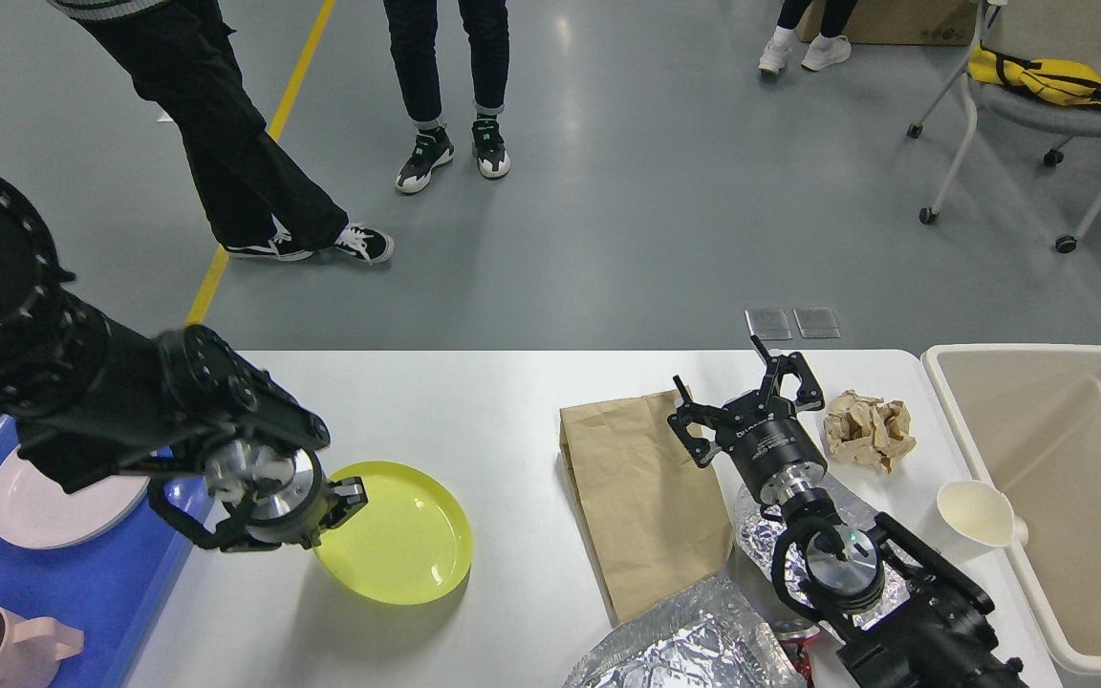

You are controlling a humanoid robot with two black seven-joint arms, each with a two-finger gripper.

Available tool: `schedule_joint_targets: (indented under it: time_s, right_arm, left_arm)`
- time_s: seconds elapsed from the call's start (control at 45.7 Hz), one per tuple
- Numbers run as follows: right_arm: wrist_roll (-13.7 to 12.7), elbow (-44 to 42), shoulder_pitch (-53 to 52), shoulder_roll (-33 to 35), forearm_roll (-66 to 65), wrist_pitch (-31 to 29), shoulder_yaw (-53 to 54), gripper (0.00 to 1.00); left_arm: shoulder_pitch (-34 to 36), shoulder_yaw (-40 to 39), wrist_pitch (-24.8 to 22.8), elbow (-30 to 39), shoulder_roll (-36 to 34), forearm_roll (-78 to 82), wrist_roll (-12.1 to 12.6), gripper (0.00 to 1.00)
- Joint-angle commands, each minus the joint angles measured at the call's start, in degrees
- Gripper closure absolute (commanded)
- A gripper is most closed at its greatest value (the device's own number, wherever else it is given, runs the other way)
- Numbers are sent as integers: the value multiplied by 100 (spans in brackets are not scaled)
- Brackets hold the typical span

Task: Tidy desktop
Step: 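Lift the yellow plate and carry it over the blue tray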

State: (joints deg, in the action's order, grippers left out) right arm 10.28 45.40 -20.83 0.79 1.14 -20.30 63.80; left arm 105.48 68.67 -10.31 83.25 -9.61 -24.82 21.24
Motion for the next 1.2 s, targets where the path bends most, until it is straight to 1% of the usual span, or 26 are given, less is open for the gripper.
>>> schedule_joint_targets:
  time_s: [0.0,0.022,0.044,0.088,0.153,0.197,0.241,0.306,0.394,0.438,0.482,0.525,0.635,0.679,0.744,0.876,0.985,1.073,1.182]
  right_arm:
    - [0,-4,0,0,0,0,1,0]
    - [0,-4,0,0,0,0,1,0]
    - [0,-4,0,0,0,0,1,0]
    - [0,-4,0,0,0,0,-8,0]
    - [0,-4,0,0,0,0,1,0]
    - [0,-4,0,0,0,0,-8,0]
    - [0,-4,0,0,0,0,1,0]
    - [0,-4,0,0,0,0,1,0]
    - [0,-4,0,0,0,0,-8,0]
    - [0,-4,0,0,0,0,1,0]
    - [0,-4,0,0,0,0,1,0]
    - [0,-4,0,0,0,0,1,0]
    - [0,4,0,0,0,0,1,0]
    - [0,4,0,0,0,0,1,0]
    - [0,4,0,0,0,0,1,0]
    - [0,4,0,0,0,0,1,0]
    - [0,4,9,0,0,0,1,0]
    - [0,4,9,0,0,0,1,0]
    - [0,4,9,0,0,0,1,0]
  left_arm:
    - [1244,15,-1103,261,-550,22,249,100]
    - [1499,15,-1279,332,-638,22,310,100]
    - [1893,15,-1577,411,-761,22,363,100]
    - [2404,15,-1956,490,-902,22,399,100]
    - [2994,50,-2413,517,-1043,22,425,100]
    - [3302,76,-2616,517,-1104,22,434,100]
    - [3522,85,-2722,517,-1131,13,434,100]
    - [3620,137,-2740,517,-1148,22,434,100]
    - [3506,260,-2687,508,-1148,30,425,100]
    - [3322,427,-2617,508,-1148,22,399,100]
    - [3050,611,-2468,491,-1192,22,372,100]
    - [2786,761,-2188,464,-1289,30,346,100]
    - [2065,981,-1063,306,-1780,48,293,100]
    - [1819,1043,-711,218,-1974,91,302,100]
    - [1337,1113,-316,26,-2272,381,293,100]
    - [510,1061,265,-291,-2809,839,276,100]
    - [333,903,556,-362,-3275,883,311,100]
    - [263,920,784,-467,-3328,892,311,100]
    - [-220,885,1355,-801,-3328,892,284,100]
